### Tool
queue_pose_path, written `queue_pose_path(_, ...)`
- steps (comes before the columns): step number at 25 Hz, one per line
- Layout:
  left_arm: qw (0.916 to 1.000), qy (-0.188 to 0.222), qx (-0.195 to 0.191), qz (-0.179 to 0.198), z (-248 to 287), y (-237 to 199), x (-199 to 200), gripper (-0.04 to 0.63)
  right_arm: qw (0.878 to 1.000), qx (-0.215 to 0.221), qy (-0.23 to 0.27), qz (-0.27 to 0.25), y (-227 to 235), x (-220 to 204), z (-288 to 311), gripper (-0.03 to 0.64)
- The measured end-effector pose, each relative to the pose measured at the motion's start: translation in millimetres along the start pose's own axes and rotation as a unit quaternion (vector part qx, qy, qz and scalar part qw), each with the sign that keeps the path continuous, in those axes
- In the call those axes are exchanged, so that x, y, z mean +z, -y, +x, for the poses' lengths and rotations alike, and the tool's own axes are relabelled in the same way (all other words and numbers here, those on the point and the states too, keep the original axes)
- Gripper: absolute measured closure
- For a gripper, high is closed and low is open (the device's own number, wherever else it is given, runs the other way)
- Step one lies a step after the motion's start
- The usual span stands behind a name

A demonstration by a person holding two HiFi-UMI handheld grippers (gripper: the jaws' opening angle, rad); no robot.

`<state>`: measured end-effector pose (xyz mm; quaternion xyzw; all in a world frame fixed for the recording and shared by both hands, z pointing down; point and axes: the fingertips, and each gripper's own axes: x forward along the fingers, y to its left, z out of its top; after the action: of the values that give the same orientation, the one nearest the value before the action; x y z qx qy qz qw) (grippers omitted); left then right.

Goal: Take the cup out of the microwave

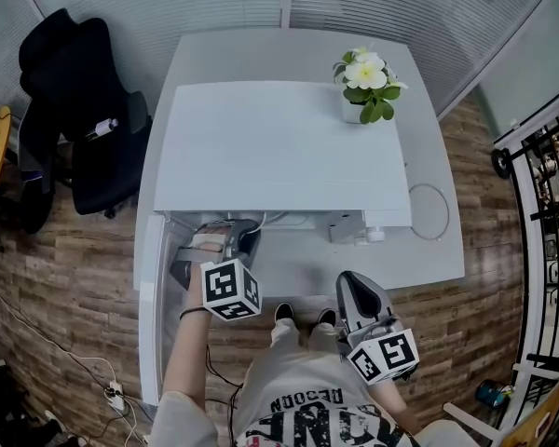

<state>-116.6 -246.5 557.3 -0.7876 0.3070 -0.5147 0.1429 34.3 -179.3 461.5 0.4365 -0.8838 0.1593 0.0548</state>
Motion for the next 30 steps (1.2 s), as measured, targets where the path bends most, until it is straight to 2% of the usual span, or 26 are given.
queue_pose_path(15, 0.9996, 0.021, -0.021, 0.003, -44.9, 23.4, 20.6, 0.555, 1.0, 0.019, 0.018, -0.012, -10.5, 7.0, -13.0, 0.592)
queue_pose_path(21, 0.9985, 0.042, -0.036, 0.004, -72.2, 35.0, 35.7, 0.555, 0.999, 0.03, 0.027, -0.019, -17.5, 13.8, -18.2, 0.592)
queue_pose_path(30, 0.9972, 0.054, -0.05, 0.006, -114.1, 67.6, 55.4, 0.555, 0.997, 0.055, 0.039, -0.033, -29.4, 22.2, -36.2, 0.592)
